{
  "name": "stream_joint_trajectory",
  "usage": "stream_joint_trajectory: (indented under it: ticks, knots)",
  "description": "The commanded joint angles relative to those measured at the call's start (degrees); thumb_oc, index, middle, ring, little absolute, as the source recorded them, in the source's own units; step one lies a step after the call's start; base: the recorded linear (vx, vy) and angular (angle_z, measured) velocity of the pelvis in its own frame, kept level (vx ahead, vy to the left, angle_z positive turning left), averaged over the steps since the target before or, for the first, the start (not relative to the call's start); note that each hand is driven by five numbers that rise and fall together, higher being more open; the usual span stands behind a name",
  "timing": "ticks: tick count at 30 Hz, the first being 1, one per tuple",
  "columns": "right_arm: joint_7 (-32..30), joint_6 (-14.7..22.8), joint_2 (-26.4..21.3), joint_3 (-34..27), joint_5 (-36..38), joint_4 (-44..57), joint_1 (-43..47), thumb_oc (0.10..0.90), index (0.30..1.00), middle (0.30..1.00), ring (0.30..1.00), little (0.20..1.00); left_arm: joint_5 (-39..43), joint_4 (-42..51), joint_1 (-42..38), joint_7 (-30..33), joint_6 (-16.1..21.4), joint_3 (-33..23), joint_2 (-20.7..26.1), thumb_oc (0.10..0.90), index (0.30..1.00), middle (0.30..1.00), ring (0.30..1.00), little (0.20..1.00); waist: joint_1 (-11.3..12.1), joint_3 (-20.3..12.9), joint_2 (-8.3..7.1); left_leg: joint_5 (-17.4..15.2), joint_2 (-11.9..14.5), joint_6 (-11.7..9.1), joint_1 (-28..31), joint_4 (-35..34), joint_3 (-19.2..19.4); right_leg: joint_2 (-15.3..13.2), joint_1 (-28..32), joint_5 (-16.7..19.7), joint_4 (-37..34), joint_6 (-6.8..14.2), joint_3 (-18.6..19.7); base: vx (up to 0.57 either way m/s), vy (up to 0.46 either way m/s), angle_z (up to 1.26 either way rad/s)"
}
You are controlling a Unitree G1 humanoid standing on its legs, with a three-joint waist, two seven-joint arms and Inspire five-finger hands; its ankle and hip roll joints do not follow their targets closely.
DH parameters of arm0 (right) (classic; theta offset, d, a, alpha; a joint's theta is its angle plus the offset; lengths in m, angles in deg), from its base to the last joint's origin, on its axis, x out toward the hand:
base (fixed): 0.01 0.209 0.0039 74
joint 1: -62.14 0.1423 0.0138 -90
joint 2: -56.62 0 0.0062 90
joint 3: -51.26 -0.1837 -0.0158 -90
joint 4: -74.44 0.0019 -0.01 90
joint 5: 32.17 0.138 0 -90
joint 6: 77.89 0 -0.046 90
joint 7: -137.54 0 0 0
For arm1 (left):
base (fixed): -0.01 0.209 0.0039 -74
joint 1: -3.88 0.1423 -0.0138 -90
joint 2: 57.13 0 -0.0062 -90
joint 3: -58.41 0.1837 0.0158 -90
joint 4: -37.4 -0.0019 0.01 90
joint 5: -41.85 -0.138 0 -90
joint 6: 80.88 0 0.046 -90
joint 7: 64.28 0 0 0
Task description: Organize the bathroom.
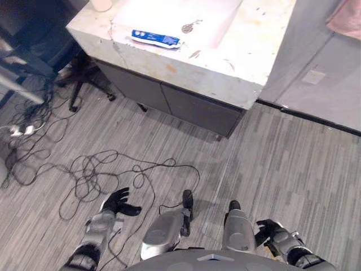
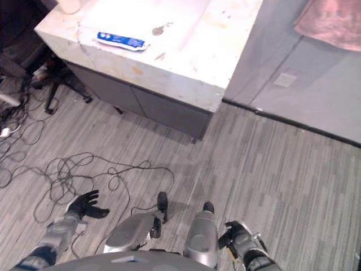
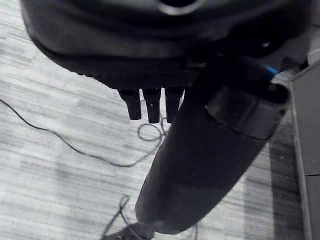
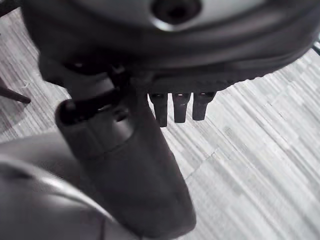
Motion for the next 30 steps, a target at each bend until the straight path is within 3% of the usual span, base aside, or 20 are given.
stream_joint_trajectory:
  ticks: [1, 2, 3, 4, 6, 7, 9, 12, 13, 15, 16, 17, 18, 19, 21, 23, 24, 26, 30]
  knots:
    - [0.7, 0.0, -4.1, 0.2, -0.4, 0.7, -0.8, 0.8, 0.9, 0.9, 0.9, 0.9, 0.2, 1.4, 3.7, 1.7, -0.4, -2.4, 4.0, 0.8, 0.9, 0.9, 0.9, 0.9, -1.3, -2.4, -1.81, -6.9, 0.7, -4.5, 1.9, 4.7, -7.8, 4.2, 1.7, -0.3, -5.8, 2.8, 2.0, 0.13, -0.102, -1.01]
    - [1.1, 0.5, -4.1, 0.4, 0.3, 0.5, -0.5, 0.8, 0.9, 0.9, 0.9, 0.9, 0.0, 2.4, 3.6, 2.2, -1.1, -2.2, 5.0, 0.8, 0.9, 0.9, 0.9, 0.9, -1.2, -1.9, -2.61, -8.4, 0.1, -4.3, 2.9, 5.2, -5.9, 2.9, 0.0, 1.4, -5.4, 2.8, -2.6, 0.09, -0.089, -0.59]
    - [1.3, 0.6, -4.1, 0.6, 0.1, 0.3, 0.0, 0.8, 0.9, 0.9, 0.9, 0.9, 0.4, 2.2, 3.4, 2.3, -1.1, -2.3, 5.0, 0.8, 0.9, 0.9, 0.9, 0.9, -1.0, -1.8, -2.65, -8.6, 0.2, -4.2, 3.0, 5.5, -5.2, 2.8, 0.1, 1.1, -6.0, 2.4, -3.8, 0.06, -0.102, -0.59]
    - [1.5, 0.6, -4.3, 0.7, 0.2, 0.1, 0.6, 0.8, 0.9, 0.9, 0.9, 0.9, 0.4, 1.9, 2.9, 2.2, -1.2, -2.5, 4.8, 0.8, 0.9, 0.9, 0.9, 0.9, -0.9, -1.9, -2.44, -8.7, 0.5, -4.5, 2.6, 6.5, -4.6, 4.2, 1.3, -0.6, -7.7, 1.2, -3.3, 0.01, -0.065, -0.19]
    - [1.4, 0.3, -4.3, 0.7, 0.3, 0.0, 0.8, 0.8, 0.9, 0.9, 0.9, 0.9, 0.1, 1.7, 2.8, 1.8, -1.1, -2.4, 4.6, 0.8, 0.9, 0.9, 0.9, 0.9, -0.9, -2.2, -2.61, -9.1, 0.1, -4.9, 2.3, 7.5, -5.2, 4.8, 1.8, -1.0, -8.9, 0.8, -2.6, 0.03, -0.052, 0.12]
    - [1.4, 0.2, -4.5, 0.4, 0.4, -0.2, 1.0, 0.8, 0.9, 0.9, 0.9, 0.9, -0.9, 1.8, 2.7, 0.6, -1.0, -2.1, 4.2, 0.8, 0.9, 0.9, 0.9, 0.9, -0.7, -2.8, -2.71, -8.5, 0.2, -6.0, 0.9, 10.9, -5.7, 5.7, 3.6, -2.0, -10.9, -0.3, -2.4, 0.04, -0.025, 0.19]
    - [1.3, -1.2, -5.0, 0.2, -1.0, -0.1, 1.5, 0.8, 0.9, 0.9, 0.9, 0.9, -0.6, 1.8, 2.8, -1.0, -0.2, -1.0, 3.4, 0.8, 0.9, 0.9, 0.9, 0.9, -0.5, -3.0, -3.05, -6.5, 0.0, -7.6, -2.4, 18.9, -8.5, 5.5, 4.3, -2.5, -11.9, -1.3, -1.1, 0.01, 0.058, 0.2]
    - [1.7, -2.0, -5.4, 0.2, -2.2, -0.2, 1.7, 0.8, 0.9, 0.9, 0.9, 0.9, 0.5, 1.9, 3.2, -1.2, -0.6, -0.8, 2.9, 0.8, 0.9, 0.9, 0.9, 0.9, -0.3, -3.4, -3.3, -5.0, 0.2, -8.2, -3.5, 21.3, -10.7, 5.1, 4.6, -2.8, -11.8, -1.7, -0.5, 0.03, 0.091, -0.02]
    - [2.0, -2.1, -5.5, 0.4, -2.6, -0.1, 1.7, 0.8, 0.9, 0.9, 0.9, 0.9, 0.3, 1.8, 3.6, -1.6, -0.7, -0.9, 2.6, 0.8, 0.9, 0.9, 0.9, 0.9, -0.1, -3.8, -3.47, -4.5, 1.3, -8.2, -3.1, 20.8, -12.1, 4.8, 4.6, -3.0, -11.7, -1.7, 0.2, 0.07, 0.212, -0.18]
    - [2.3, -2.0, -5.3, 0.5, -3.1, -0.5, 1.6, 0.8, 0.9, 0.9, 0.9, 0.9, -0.7, 1.1, 4.1, -1.9, -1.1, -1.0, 2.2, 0.8, 0.9, 0.9, 0.9, 0.9, -0.5, -5.2, -3.34, -1.5, 7.2, -9.0, -0.5, 14.8, -12.6, 4.7, 4.1, -4.1, -10.7, -1.8, 0.7, 0.08, 0.292, -0.06]
    - [1.9, -1.7, -4.9, 0.5, -3.0, -0.9, 1.2, 0.8, 0.9, 0.9, 0.9, 0.9, -1.4, 0.3, 4.2, -2.0, -1.3, -1.1, 2.0, 0.8, 0.9, 0.9, 0.9, 0.9, -0.8, -6.3, -3.1, 1.8, 11.8, -10.2, 1.2, 9.5, -12.7, 4.5, 3.9, -4.8, -10.2, -1.7, 1.0, 0.09, 0.351, -0.12]
    - [1.5, -1.6, -4.8, 0.5, -2.6, -1.0, 1.0, 0.8, 0.9, 0.9, 0.9, 0.9, -1.9, 0.0, 4.3, -2.3, -1.3, -1.2, 2.0, 0.8, 0.9, 0.9, 0.9, 0.9, -0.8, -6.7, -3.02, 4.5, 14.1, -11.1, 1.9, 6.8, -13.5, 4.2, 4.0, -4.9, -10.1, -1.4, 1.5, 0.07, 0.33, -0.02]
    - [1.4, -1.5, -4.8, 0.4, -2.4, -1.2, 0.9, 0.8, 0.9, 0.9, 0.9, 0.9, -2.2, -0.2, 4.3, -2.4, -1.2, -1.2, 2.0, 0.8, 0.9, 0.9, 0.9, 0.9, -0.8, -6.9, -3.01, 5.8, 15.3, -11.5, 2.0, 5.7, -13.9, 4.0, 4.1, -5.1, -10.1, -1.2, 1.9, 0.08, 0.376, 0.01]
    - [1.2, -0.9, -4.8, 0.3, -1.8, -1.7, 0.8, 0.8, 0.9, 0.9, 0.9, 0.9, -3.1, -1.0, 4.4, -2.5, -0.5, -0.9, 1.5, 0.8, 0.9, 0.9, 0.9, 0.9, -0.7, -7.3, -2.93, 9.5, 18.2, -12.6, 1.5, 3.6, -15.3, 3.0, 4.6, -5.4, -10.1, -0.9, 2.9, 0.1, 0.386, 0.06]
    - [0.8, -0.9, -4.9, 0.5, -0.6, -1.9, 0.8, 0.8, 0.9, 0.9, 0.9, 0.9, -3.6, -1.1, 4.6, -2.2, -0.1, -0.1, 1.0, 0.8, 0.9, 0.9, 0.9, 0.9, -0.1, -7.3, -2.56, 11.4, 19.7, -13.5, 0.7, 0.7, -17.8, 1.5, 5.4, -5.6, -10.4, 0.0, 4.7, 0.12, 0.418, 0.21]
    - [0.7, -0.7, -5.1, 0.4, -0.3, -2.0, 0.9, 0.8, 0.9, 0.9, 0.9, 0.9, -4.2, -1.1, 4.7, -2.0, 0.3, 0.1, 0.7, 0.8, 0.9, 0.9, 0.9, 0.9, 0.3, -7.0, -2.34, 10.0, 18.7, -13.4, -0.5, 1.9, -20.7, 0.2, 5.4, -5.5, -10.1, 0.8, 6.7, 0.12, 0.371, -0.03]
    - [1.2, -0.5, -5.0, -0.7, -1.2, -2.1, 0.8, 0.8, 0.9, 0.9, 0.9, 0.9, -5.0, -0.5, 4.3, -2.4, 0.0, 0.4, 0.3, 0.8, 0.9, 0.9, 0.9, 0.9, 0.1, -6.5, -1.71, 3.9, 16.2, -13.3, -2.1, 5.8, -19.5, -2.5, 5.9, -4.9, -9.6, 2.3, 8.0, 0.13, 0.415, -0.47]
    - [0.1, 0.5, -4.3, -1.4, -0.4, -2.6, 0.3, 0.8, 0.9, 0.9, 0.9, 0.9, -5.7, -0.1, 3.3, -2.6, -1.3, 0.7, 0.7, 0.8, 0.9, 0.9, 0.9, 0.9, -0.4, -6.5, -1.31, -0.3, 14.5, -12.6, -1.2, 5.5, -15.1, -4.6, 6.8, -3.7, -9.8, 3.9, 6.7, 0.09, 0.391, -0.38]
    - [-0.5, 1.1, -3.4, -2.4, -1.4, -1.3, -0.8, 0.8, 0.9, 0.9, 0.9, 0.9, -4.4, 1.2, 1.8, -3.2, -1.4, 2.1, 2.8, 0.8, 0.9, 0.9, 0.9, 0.9, -1.0, -6.2, -1.89, -3.8, 11.1, -10.6, -0.7, 7.0, -12.6, -8.2, 7.5, -0.1, -11.1, 5.8, 6.9, 0.01, 0.305, 0.03]
